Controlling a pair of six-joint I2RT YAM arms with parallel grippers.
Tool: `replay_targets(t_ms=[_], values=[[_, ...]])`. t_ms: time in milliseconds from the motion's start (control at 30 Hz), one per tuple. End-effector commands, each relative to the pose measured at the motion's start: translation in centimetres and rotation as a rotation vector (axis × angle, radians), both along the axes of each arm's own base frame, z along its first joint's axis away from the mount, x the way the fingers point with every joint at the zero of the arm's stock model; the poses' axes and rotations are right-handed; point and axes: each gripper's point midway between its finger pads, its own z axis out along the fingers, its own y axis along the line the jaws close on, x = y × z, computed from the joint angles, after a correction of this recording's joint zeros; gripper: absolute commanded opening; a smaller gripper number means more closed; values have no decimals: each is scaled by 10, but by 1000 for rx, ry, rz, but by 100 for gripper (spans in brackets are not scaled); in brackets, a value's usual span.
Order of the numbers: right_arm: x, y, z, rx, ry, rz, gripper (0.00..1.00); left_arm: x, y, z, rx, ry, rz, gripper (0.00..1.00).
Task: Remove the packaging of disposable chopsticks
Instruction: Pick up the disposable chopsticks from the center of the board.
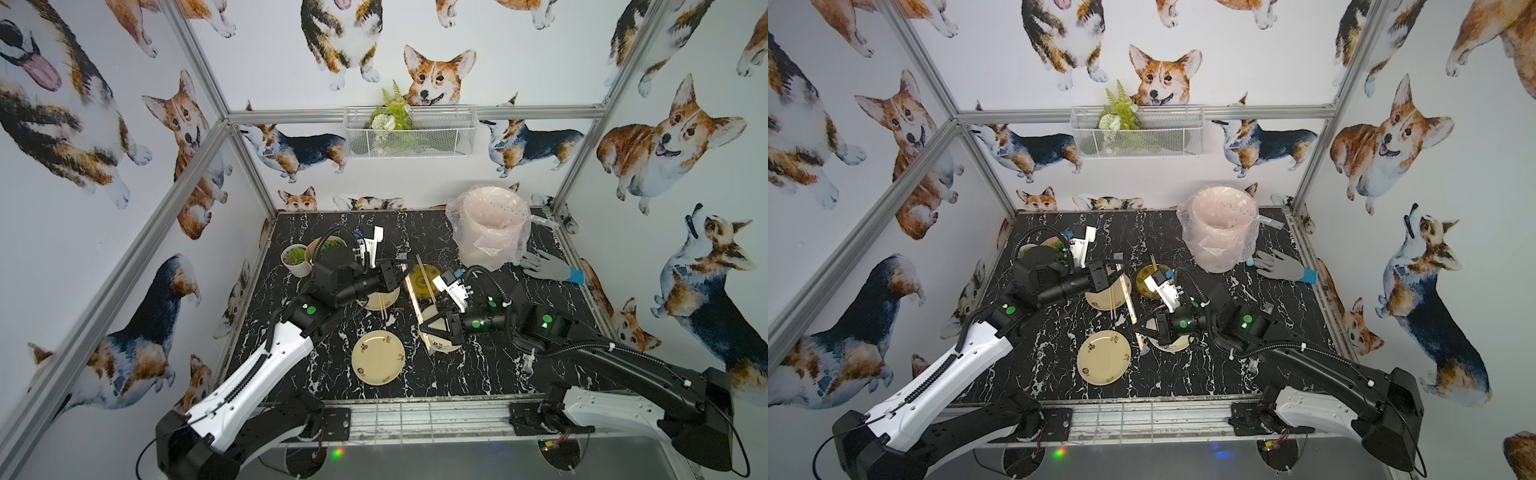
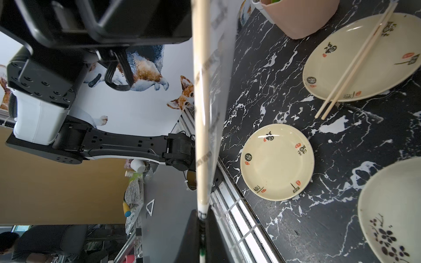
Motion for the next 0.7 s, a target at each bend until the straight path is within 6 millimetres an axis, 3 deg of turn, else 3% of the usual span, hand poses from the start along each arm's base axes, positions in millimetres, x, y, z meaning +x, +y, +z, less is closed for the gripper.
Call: replay_targets(t_ms=[0,167,233,333,467,567,667], values=[[1,5,22,66,-58,19,9,-4,0,22,-41,-74,-20,0],[8,4,40,103,-157,-10,75,-18,0,44,-80,-169,-80,0],[10,5,52,131,-212,-2,82,-27,-1,57,-112,-218,-119,0],[9,11,69,176,-264,30,83,-41,-3,75,-160,-288,-184,0],[-1,21,88,254,-271,111,73,-52,-1,91,-206,-343,-217,0],[-8,26,96,296,-262,162,54,-57,0,99,-230,-372,-231,0],[-12,27,100,316,-258,190,42,-59,2,105,-245,-390,-227,0]])
